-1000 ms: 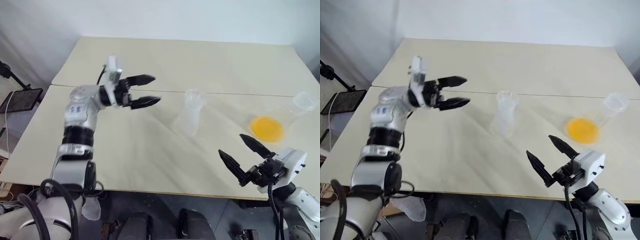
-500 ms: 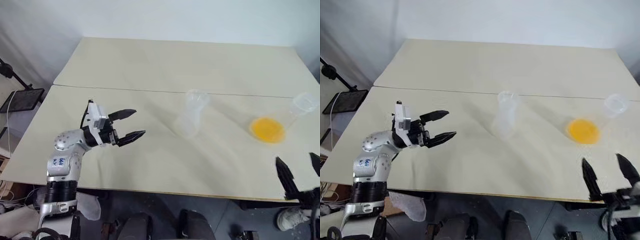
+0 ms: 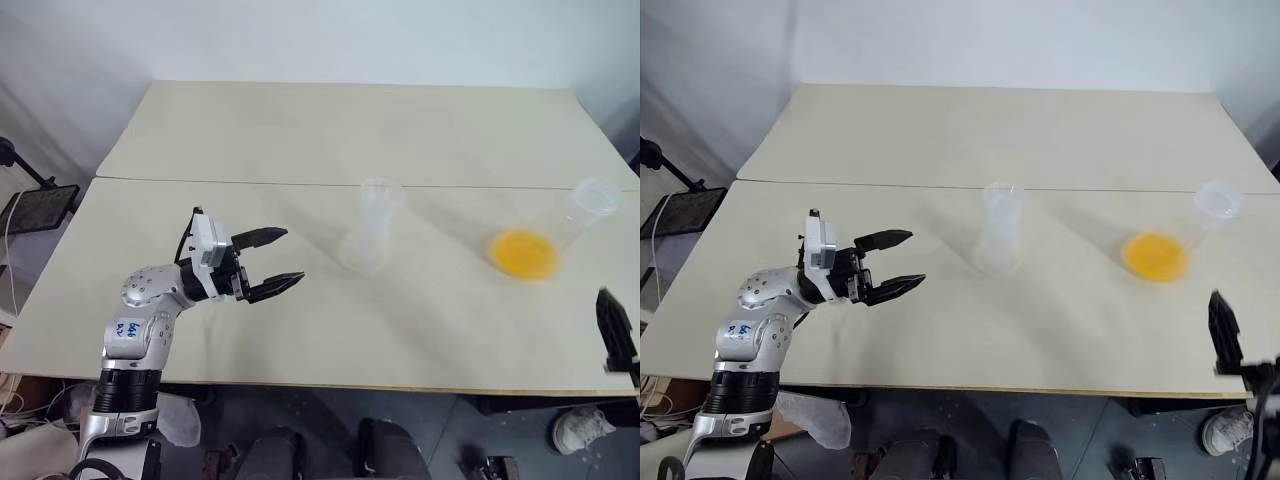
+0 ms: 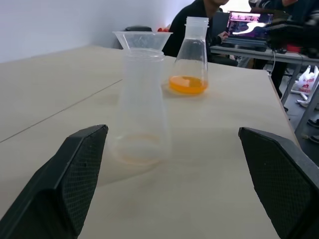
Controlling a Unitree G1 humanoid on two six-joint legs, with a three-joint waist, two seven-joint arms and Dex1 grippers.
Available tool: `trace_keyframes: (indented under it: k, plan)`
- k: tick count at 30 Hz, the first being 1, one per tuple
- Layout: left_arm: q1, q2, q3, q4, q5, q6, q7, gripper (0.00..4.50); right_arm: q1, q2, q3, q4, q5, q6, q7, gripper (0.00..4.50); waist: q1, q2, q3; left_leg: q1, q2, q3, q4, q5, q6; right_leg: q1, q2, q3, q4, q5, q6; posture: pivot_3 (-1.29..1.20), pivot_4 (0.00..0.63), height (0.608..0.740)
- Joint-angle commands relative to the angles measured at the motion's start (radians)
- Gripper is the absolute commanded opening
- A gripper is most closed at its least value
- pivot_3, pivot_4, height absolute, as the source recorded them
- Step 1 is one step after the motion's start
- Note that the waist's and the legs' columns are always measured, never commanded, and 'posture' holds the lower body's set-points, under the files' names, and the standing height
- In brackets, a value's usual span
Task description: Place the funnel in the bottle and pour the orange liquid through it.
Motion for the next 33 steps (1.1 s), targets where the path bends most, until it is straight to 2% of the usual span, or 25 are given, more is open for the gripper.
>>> trace_keyframes:
  k: [1,9,19,28,31,33]
  plan:
    - [0.000,0.018,0.010,-0.057,-0.032,0.003,0.010,4.49,-0.073,-0.057,0.007,0.057,0.013,0.084,-0.035,4.50,0.009,0.000,0.000,0.000,0.000,0.000,0.000,0.000,0.000,0.000,0.000,-0.001,0.000,0.000,0.000,0.00,0.150,0.740]
    - [0.044,0.043,0.018,-0.138,-0.059,0.040,0.044,4.49,-0.299,-0.110,0.039,0.200,-0.032,0.154,-0.088,4.50,0.006,0.000,0.000,-0.002,-0.001,0.000,0.002,0.000,0.001,0.000,0.000,-0.003,-0.001,0.000,0.000,0.00,0.150,0.740]
    - [0.057,0.041,0.002,-0.183,-0.067,0.060,0.083,4.49,-0.545,-0.152,0.124,0.427,-0.107,0.139,-0.028,4.50,0.005,0.001,0.000,-0.004,-0.001,0.000,0.002,0.000,0.001,0.000,0.000,-0.005,-0.001,0.000,0.000,0.00,0.150,0.740]
    - [0.064,0.039,-0.005,-0.207,-0.074,0.067,0.099,4.49,-0.653,-0.148,0.151,0.550,-0.158,0.098,0.003,4.50,0.004,0.001,0.000,-0.005,-0.001,-0.001,0.003,0.001,0.001,0.000,0.000,-0.007,-0.002,0.000,0.000,0.00,0.150,0.740]
    - [0.063,0.042,0.001,-0.205,-0.074,0.064,0.103,4.50,-0.667,-0.135,0.150,0.560,-0.152,0.081,0.014,3.88,0.004,0.001,0.000,-0.005,0.000,-0.002,0.002,0.001,0.001,0.000,0.000,-0.008,-0.002,0.000,0.000,0.00,0.150,0.740]
    - [0.063,0.042,0.002,-0.203,-0.075,0.063,0.103,4.50,-0.670,-0.131,0.151,0.563,-0.153,0.077,0.016,3.26,0.004,0.001,0.000,-0.005,0.000,-0.002,0.002,0.001,0.001,0.000,0.000,-0.008,-0.002,0.000,0.000,0.00,0.150,0.740]
